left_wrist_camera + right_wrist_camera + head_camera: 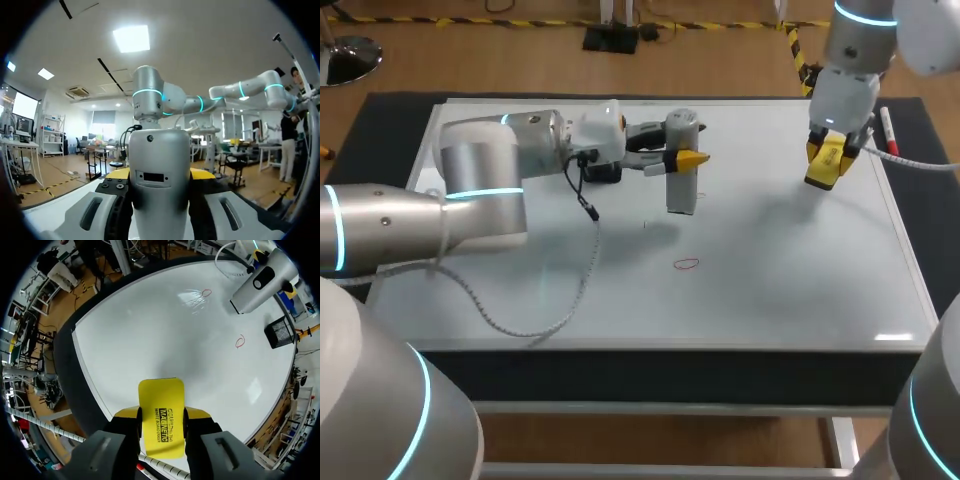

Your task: Pick up the inspection probe, press it on each red-marked spot on the whiteboard one by one, put down the probe, pick up the eraser, and wipe off all the red marks.

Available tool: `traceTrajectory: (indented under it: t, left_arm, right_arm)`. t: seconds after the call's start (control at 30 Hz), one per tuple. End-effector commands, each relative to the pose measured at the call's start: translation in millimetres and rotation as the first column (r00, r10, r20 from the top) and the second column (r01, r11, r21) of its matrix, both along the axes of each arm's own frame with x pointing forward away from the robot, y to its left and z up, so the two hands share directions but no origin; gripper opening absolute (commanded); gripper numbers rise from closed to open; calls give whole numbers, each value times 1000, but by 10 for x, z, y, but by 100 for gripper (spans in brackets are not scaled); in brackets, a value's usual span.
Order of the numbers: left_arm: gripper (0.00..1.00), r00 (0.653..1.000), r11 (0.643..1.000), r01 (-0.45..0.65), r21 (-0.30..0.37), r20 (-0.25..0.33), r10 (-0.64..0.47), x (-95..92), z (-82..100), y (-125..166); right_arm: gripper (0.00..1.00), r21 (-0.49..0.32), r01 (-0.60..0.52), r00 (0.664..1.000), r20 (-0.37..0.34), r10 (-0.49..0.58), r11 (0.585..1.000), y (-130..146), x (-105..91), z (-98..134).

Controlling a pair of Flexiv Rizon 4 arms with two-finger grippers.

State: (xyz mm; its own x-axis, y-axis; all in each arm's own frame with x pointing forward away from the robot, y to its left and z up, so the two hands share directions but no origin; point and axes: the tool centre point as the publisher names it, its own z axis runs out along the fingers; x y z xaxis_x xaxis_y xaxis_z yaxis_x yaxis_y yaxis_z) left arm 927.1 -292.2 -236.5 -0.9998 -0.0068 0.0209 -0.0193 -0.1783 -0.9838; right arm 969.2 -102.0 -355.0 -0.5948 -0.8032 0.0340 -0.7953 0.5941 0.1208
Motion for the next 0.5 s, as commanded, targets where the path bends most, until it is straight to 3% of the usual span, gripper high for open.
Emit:
traceTrajectory:
  t: [0.03,0.5]
  left_arm:
    - [0,1000,999,-28,-14,3,28,57,-50,-104]
    - [0,996,996,-90,9,-4,90,407,-153,-185]
  right_arm:
    - [0,-3,-2,1000,0,2,1000,-7,3,8]
    - [0,-3,-2,1000,0,2,1000,-7,3,8]
